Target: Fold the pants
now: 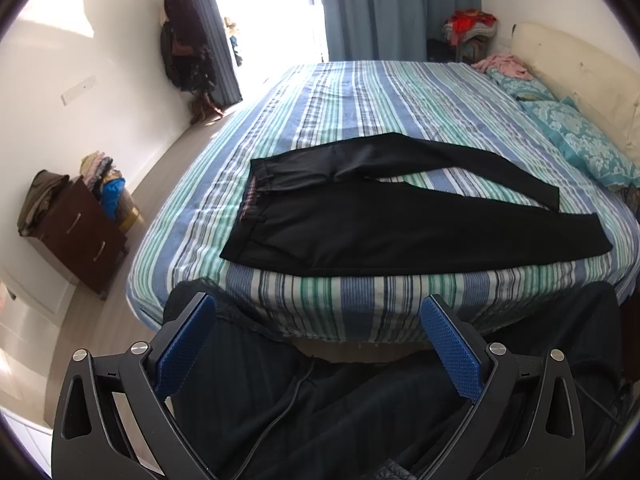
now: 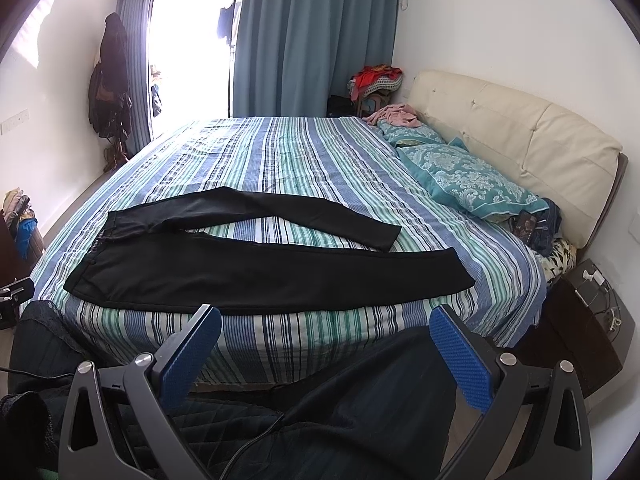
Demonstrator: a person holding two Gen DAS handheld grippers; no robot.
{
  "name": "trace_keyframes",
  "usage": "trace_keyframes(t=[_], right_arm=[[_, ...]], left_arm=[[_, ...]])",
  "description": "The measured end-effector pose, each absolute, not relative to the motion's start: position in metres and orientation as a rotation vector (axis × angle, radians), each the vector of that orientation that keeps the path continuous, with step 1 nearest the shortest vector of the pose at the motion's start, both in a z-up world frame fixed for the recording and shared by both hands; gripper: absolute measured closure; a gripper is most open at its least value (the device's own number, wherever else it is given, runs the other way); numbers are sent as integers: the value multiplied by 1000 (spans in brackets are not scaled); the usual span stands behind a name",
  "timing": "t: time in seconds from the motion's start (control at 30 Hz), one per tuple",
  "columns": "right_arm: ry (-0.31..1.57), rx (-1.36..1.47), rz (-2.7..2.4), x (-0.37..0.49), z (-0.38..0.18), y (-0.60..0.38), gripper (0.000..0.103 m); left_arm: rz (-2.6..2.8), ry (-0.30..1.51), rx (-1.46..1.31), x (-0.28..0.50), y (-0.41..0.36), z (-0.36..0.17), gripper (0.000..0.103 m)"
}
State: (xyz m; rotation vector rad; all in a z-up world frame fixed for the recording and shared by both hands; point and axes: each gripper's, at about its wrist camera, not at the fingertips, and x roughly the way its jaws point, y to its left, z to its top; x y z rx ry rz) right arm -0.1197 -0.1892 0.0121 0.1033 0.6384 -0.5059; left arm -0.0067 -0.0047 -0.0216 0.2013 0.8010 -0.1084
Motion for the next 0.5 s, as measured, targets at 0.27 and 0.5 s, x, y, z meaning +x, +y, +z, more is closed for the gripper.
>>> trace_keyframes(t=[0.27,0.5], right_arm=[[645,84,-485,-116,11,-182,0],[640,62,-441,-110,14,-179,0]], left_arm=[[-128,812,238,-4,-14,-18,1],[-232,810,262,13,-25,-14,1]])
